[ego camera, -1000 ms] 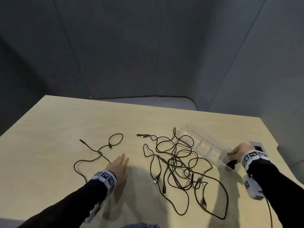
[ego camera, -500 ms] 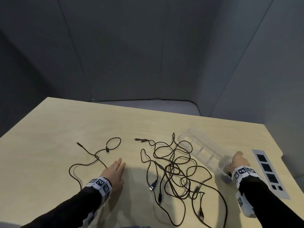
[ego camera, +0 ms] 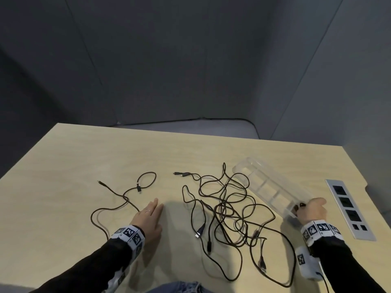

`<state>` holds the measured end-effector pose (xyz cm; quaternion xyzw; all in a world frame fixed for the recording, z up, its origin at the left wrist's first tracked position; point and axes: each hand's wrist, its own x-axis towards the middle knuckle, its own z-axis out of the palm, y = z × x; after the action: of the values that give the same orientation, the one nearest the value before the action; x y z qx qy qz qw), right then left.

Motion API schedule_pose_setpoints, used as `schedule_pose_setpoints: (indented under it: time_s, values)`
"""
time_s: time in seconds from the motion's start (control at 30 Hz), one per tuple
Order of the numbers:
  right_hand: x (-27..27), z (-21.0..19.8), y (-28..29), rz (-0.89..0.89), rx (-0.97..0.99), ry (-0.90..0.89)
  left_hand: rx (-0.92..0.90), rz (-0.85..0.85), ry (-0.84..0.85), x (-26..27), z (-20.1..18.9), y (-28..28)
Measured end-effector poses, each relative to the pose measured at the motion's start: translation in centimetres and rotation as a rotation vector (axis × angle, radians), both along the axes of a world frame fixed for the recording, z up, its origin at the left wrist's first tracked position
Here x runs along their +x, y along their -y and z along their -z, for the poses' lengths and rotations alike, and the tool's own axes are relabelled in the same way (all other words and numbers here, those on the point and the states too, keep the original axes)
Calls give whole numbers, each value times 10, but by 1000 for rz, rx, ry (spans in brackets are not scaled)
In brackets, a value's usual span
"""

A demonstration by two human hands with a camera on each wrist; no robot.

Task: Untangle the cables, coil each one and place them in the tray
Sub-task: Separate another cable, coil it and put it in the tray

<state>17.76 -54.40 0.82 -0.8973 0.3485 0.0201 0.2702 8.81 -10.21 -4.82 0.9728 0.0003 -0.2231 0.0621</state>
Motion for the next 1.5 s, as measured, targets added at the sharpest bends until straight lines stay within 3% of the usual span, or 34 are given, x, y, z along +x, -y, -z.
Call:
schedule_pose_setpoints:
  time_s: [0.13,0.37,0.57,0.7,0.77,0.87,1.0,1.07,1.13,1.2,1.27,1.3,1.43,1.5]
  values:
    - [-4,5,6,17,-43,40,-3,4,9,-1,1,-2]
    - [-7,9,13,-110,-165,40,-14,7,8,-1,2,-4]
    - [0,6,8,-254,-209,-204,-2,23,8,-2,4,-5]
    - [3,-13,-8,-359,-390,-450,-3,29,9,-2,6,-5]
    - [7,-15,-10,-392,-394,-486,-2,28,9,-1,6,-5]
    - [4,-10,-5,-287,-282,-312,-1,31,7,-1,4,-6]
    - [-36,-7,-10,-157,-156,239,0,35,3,-2,4,-5]
    - [-64,-12,-26,-211,-119,335,6,39,0,-2,4,-5]
    - [-90,-11,-46,-391,-78,242,7,38,5,-2,3,-4]
    - [-108,0,-63,-542,-95,-106,5,31,12,-3,2,-3]
    - [-113,17,-73,-473,-44,-414,-1,24,25,-3,2,-2]
    - [-111,24,-76,-447,-38,-482,-3,20,30,-3,3,-2]
    - [-97,24,-90,-485,-208,-475,3,18,27,-4,6,-4]
    - [-89,25,-96,-550,-180,-413,0,17,34,-5,8,-5]
